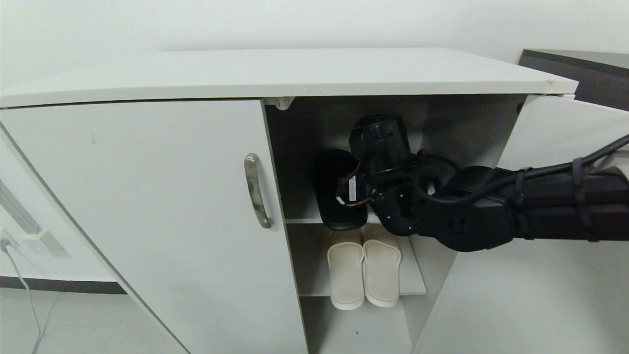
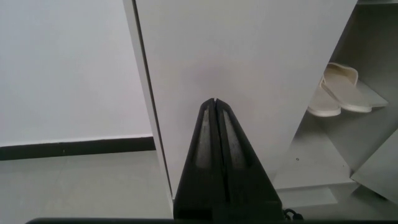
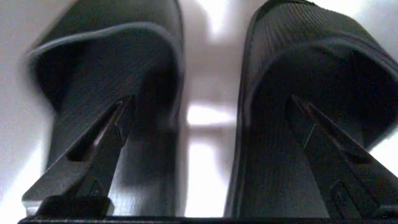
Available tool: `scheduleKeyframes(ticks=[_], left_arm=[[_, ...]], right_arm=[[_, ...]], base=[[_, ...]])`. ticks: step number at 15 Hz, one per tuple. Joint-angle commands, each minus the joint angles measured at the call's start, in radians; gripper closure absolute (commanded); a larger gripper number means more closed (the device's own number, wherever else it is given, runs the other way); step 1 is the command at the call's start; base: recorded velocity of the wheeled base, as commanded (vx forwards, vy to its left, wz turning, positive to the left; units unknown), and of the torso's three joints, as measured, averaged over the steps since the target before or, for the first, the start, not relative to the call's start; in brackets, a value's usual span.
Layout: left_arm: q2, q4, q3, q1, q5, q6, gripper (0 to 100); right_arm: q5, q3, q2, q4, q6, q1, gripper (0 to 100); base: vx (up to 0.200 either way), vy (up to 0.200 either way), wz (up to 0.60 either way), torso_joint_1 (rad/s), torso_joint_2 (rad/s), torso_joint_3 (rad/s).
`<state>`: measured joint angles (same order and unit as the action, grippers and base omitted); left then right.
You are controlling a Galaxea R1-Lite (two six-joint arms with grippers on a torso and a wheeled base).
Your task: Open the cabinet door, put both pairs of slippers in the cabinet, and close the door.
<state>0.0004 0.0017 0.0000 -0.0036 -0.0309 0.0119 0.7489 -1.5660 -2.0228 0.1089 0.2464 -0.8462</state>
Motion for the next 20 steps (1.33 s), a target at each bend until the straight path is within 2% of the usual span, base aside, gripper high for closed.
scheduleKeyframes(ticks=[1,4,5,9,20], left_arm=[[0.001,0.0,0.0,0.001,0.0,0.002,100],[0.001,0.0,0.0,0.001,0.0,0.0,100],[0.0,0.0,0.0,-0.001,0.0,0.0,100],[0.0,0.0,0.0,-0.001,0.0,0.002,100],[0.001,0.0,0.0,-0.001,0.0,-0.003,100]], right_arm=[[-0.008,0.156,0.11,0.086,-0.001,-0.034,0],[-0.04,0.333,0.162,0.256,-0.009,-0.063,0],[-0.046,0.363,0.17,0.287,-0.01,-0.071,100],[-0.102,0.468,0.176,0.379,-0.019,-0.083,100],[-0.114,0.481,0.145,0.413,-0.05,-0.093,100]], base=[[0.0,0.0,0.0,0.0,0.0,0.0],[0.0,0.0,0.0,0.0,0.0,0.0],[0.0,0.0,0.0,0.0,0.0,0.0],[0.0,0.0,0.0,0.0,0.0,0.0],[0.0,0.0,0.0,0.0,0.0,0.0]])
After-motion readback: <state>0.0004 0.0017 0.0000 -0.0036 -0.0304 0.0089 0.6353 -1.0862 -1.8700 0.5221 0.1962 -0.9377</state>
